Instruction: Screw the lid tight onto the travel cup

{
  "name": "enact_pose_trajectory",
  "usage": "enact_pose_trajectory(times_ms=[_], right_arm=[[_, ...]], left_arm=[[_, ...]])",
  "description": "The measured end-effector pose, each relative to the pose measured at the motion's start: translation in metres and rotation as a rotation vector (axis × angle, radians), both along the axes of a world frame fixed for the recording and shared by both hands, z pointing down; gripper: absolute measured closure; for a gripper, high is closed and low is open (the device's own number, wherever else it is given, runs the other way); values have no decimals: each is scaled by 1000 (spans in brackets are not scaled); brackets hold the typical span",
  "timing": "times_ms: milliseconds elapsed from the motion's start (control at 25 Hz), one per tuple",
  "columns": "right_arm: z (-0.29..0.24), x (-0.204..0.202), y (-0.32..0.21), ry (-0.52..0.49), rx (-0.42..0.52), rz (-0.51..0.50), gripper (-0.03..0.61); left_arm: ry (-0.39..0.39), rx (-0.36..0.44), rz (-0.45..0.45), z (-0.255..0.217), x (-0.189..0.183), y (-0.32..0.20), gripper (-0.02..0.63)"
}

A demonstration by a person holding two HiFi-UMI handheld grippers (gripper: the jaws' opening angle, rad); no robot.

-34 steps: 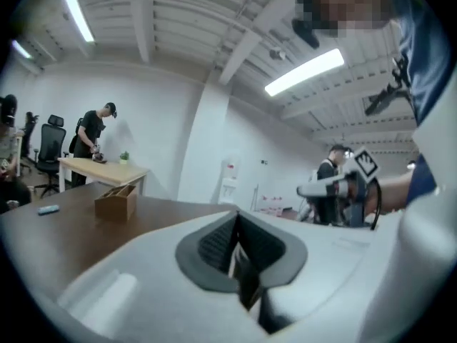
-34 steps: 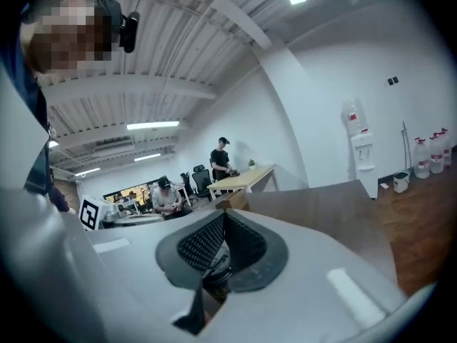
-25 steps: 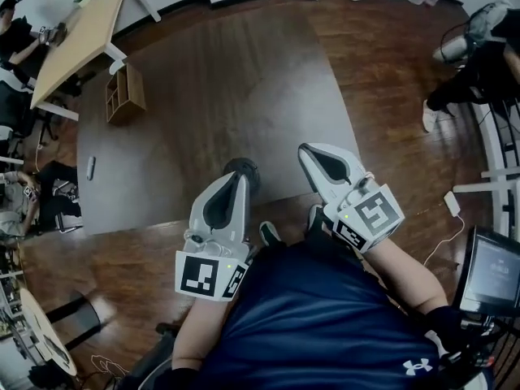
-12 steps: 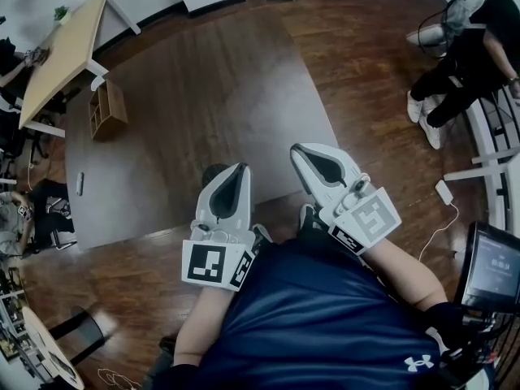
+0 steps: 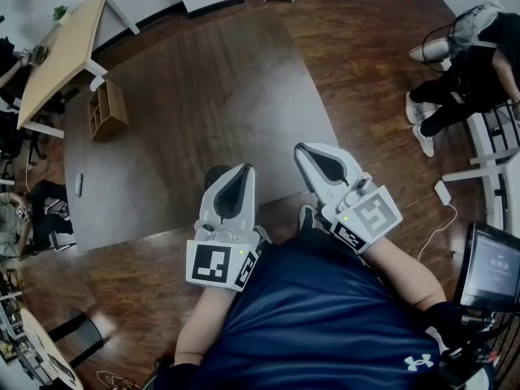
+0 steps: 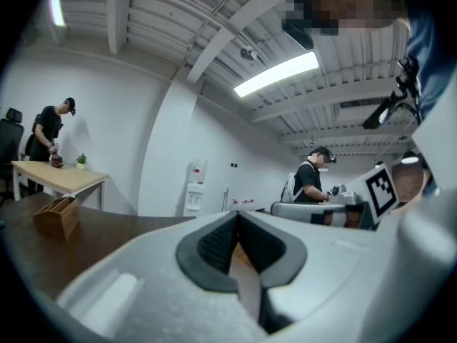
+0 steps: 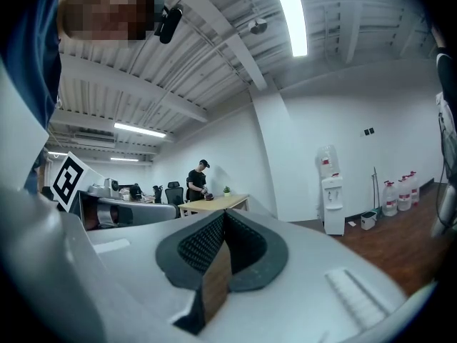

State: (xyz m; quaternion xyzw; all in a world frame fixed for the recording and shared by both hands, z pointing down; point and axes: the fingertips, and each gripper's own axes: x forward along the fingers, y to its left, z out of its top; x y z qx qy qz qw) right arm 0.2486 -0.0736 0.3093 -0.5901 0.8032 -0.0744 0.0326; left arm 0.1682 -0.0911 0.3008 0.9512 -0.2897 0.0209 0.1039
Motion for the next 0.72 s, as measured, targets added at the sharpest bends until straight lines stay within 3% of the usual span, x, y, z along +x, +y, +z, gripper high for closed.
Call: enact_pose_trajectory(times_ms=[720], right_arm=[[-2, -1, 3, 8, -9, 47, 568]], left_arm=[[6, 2, 52, -3, 1, 1, 609]])
